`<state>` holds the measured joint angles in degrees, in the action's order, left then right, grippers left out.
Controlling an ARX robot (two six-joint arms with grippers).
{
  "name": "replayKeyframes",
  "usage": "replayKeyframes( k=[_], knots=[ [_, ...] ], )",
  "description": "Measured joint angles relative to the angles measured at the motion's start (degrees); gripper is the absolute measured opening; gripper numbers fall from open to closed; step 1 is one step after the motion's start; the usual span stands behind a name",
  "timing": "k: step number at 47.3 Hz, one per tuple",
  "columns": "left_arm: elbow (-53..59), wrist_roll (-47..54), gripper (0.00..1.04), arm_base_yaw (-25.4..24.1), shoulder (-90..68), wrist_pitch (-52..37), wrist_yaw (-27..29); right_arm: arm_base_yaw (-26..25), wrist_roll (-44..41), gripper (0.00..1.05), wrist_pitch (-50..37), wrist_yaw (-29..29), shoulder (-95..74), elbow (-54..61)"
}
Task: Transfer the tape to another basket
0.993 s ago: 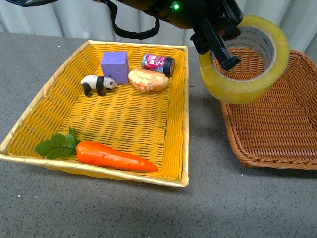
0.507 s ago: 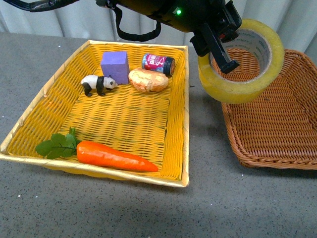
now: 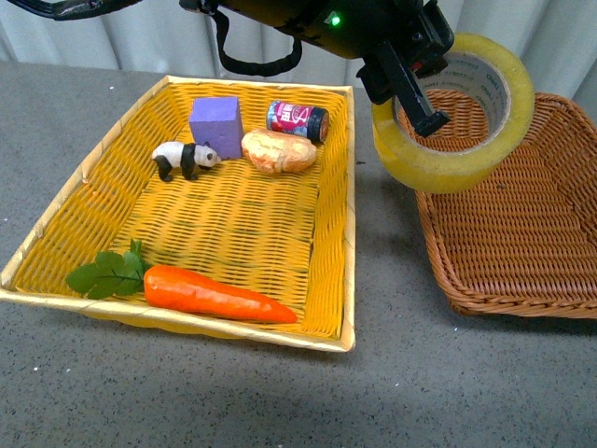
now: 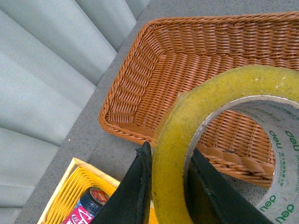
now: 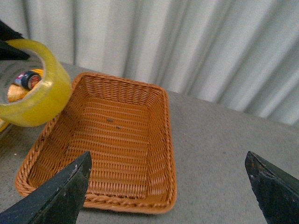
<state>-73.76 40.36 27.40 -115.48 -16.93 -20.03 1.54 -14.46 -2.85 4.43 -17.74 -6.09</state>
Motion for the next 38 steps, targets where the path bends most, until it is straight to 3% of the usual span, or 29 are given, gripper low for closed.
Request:
replayKeyframes(
  k=[5,9,20,31,38],
  knots=[
    [0.0,0.0,0.17,0.0,0.0,0.0,-0.1,0.0,-3.6,0.96,-9.2,-7.8,-18.1,-7.6],
    [0.0,0.0,0.17,0.1,0.0,0.0,-0.1,0.5,-3.5,0.96,-11.3,-11.9,-30.0,-13.6],
    [0.0,0.0,0.17,0.0,0.0,0.0,0.0,2.4,-0.1,0.96,-10.8,-13.4,-51.4,-26.4],
    [0.0,0.0,0.17,0.0,0.0,0.0,-0.1,5.0,2.6,0.96,-6.4,-15.8,-62.8,-34.8],
    [0.0,0.0,0.17,0.1,0.0,0.0,-0.1,7.3,2.9,0.96,-4.4,-14.4,-68.5,-38.9]
  ],
)
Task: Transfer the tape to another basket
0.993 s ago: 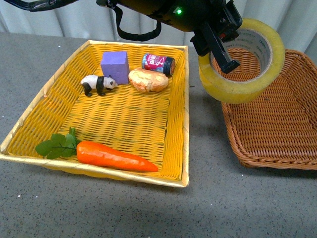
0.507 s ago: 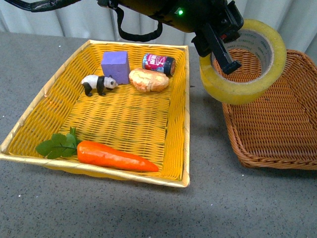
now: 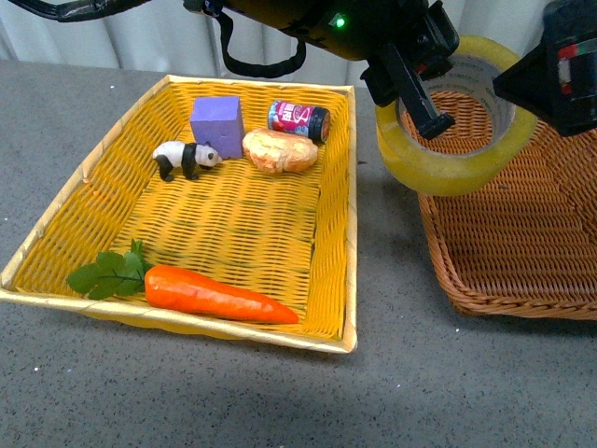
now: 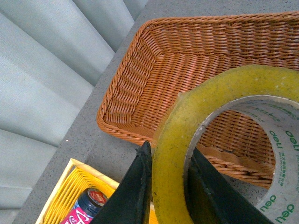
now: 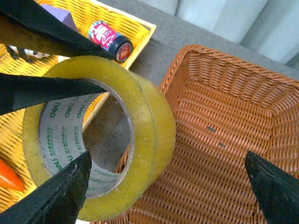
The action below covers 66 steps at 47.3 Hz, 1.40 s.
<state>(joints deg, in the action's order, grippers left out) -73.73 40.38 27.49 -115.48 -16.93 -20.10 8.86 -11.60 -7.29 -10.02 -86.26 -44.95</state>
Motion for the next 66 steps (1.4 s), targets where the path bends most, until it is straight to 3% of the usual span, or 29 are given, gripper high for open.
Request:
replayKeyframes(
  k=[16,30,40,45,51,66],
  knots=[
    [0.0,0.0,0.17,0.0,0.0,0.0,0.0,1.5,2.7,0.96,1.9,3.7,-8.2,-4.8],
    [0.0,-0.1,0.17,0.0,0.0,0.0,0.7,2.7,6.4,0.41,3.5,4.5,-10.6,-6.9],
    [0.0,-1.6,0.17,0.3,0.0,0.0,0.9,2.9,9.1,0.21,4.2,6.6,-11.0,-7.6],
    [-1.6,-4.6,0.18,1.2,0.0,5.0,5.7,2.8,9.6,0.18,4.4,6.9,-11.8,-7.6],
    [-1.7,-6.8,0.43,1.1,0.0,3.4,6.3,1.7,8.5,0.16,4.3,6.8,-12.8,-7.6],
    [-2.7,-11.7,0.95,-0.7,-0.2,-0.3,8.6,-1.6,9.3,0.16,3.7,5.6,-13.2,-7.8]
  ],
)
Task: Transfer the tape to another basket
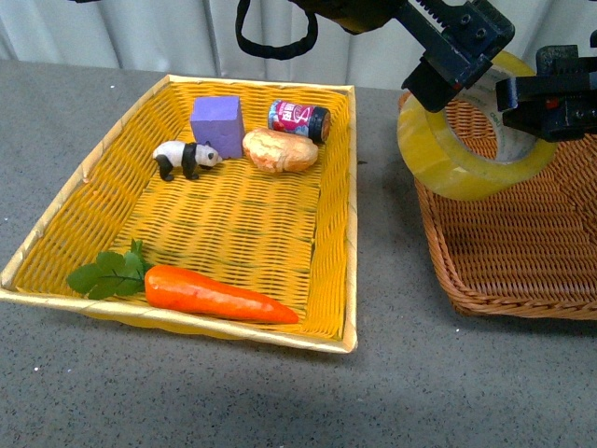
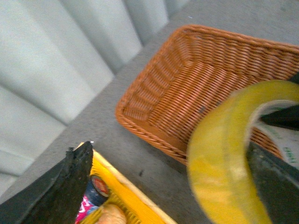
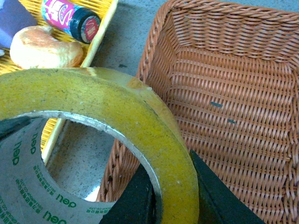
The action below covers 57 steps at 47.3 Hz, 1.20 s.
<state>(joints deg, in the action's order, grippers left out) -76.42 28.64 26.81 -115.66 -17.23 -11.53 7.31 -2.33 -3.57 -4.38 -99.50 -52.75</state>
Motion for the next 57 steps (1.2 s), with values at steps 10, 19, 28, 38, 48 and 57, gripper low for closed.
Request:
replayKeyframes(
  k=[10,19,28,38,48,57],
  knots=[
    [-2.2,-11.5,0.98,-6.8,-0.4,-8.2,13.6,-5.3,-1.3,0.16,0.0,6.4,-4.5,0.1],
    [3.1,-19.3,0.98,-9.4,2.0,-11.8,18.7,-6.7,-2.3,0.16,0.1,6.3,-9.1,-2.7],
    [11.4,-26.6,0.98,-13.7,7.1,-14.0,23.9,-8.4,-3.1,0.16,0.4,6.5,-14.9,-6.9],
    [15.3,-31.4,0.98,-15.6,8.6,-13.9,26.4,-9.2,-4.3,0.19,1.2,7.3,-18.2,-8.1],
    [17.0,-36.4,0.98,-15.9,11.3,-12.6,31.1,-9.2,-4.5,0.6,-2.1,6.4,-13.8,-6.0],
    [22.4,-39.6,0.98,-16.6,16.9,-12.9,39.4,-9.9,-4.9,0.98,-6.6,6.9,-1.7,-0.5]
  ],
)
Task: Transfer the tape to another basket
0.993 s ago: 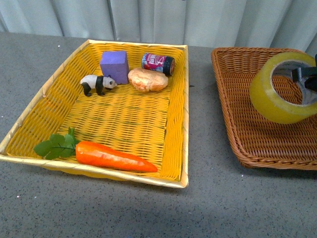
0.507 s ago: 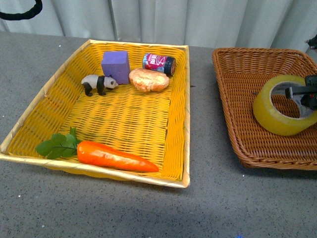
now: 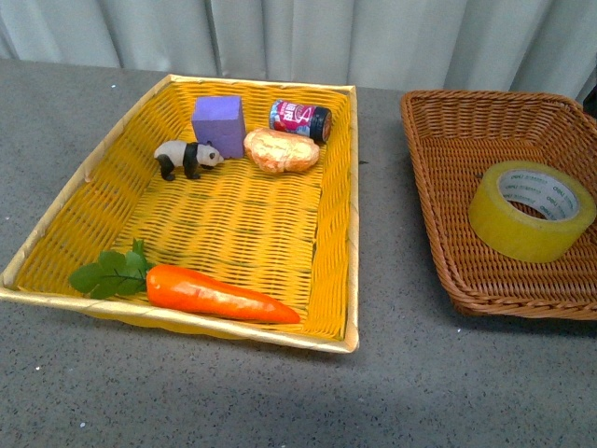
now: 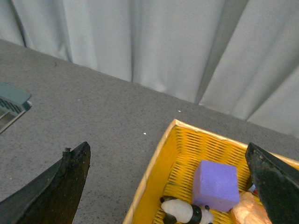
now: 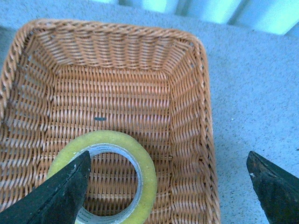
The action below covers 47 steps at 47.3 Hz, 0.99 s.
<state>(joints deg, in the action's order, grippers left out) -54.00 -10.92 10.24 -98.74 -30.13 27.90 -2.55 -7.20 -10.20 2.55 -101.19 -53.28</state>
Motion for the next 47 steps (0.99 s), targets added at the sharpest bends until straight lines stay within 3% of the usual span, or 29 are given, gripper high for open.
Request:
replayKeyframes(
  k=[2,3,7,10,13,26,35,47],
  knots=[
    [0.8,0.4,0.97,-0.3,0.6,-1.0,-0.7,-0.1,-0.2,0.95,-1.2,-0.4,1.7,1.3],
    [1.8,1.3,0.94,-0.8,0.7,-3.8,-3.8,-0.2,0.7,0.92,-5.6,-1.6,1.7,2.7],
    [10.5,6.8,0.74,-2.5,3.4,-19.9,-18.7,-0.2,4.6,0.73,-37.9,-4.9,0.5,14.8],
    [15.7,8.5,0.62,-3.2,6.2,-23.9,-21.1,0.0,5.5,0.61,-50.6,-4.8,1.3,21.3],
    [19.9,9.4,0.51,-3.7,9.0,-25.3,-21.7,0.7,5.9,0.5,-56.0,-3.8,4.3,25.1],
    [33.6,10.3,0.04,-6.2,19.8,-27.6,-23.5,2.6,6.1,0.0,-56.7,-2.6,16.9,36.8],
    [40.2,10.5,0.04,-8.4,27.3,-27.1,-27.6,2.6,6.4,0.01,-54.0,-2.4,25.4,42.5],
    [46.1,10.6,0.04,-10.1,35.4,-24.7,-27.7,2.6,6.5,0.01,-48.4,-2.6,35.7,47.4]
  ],
)
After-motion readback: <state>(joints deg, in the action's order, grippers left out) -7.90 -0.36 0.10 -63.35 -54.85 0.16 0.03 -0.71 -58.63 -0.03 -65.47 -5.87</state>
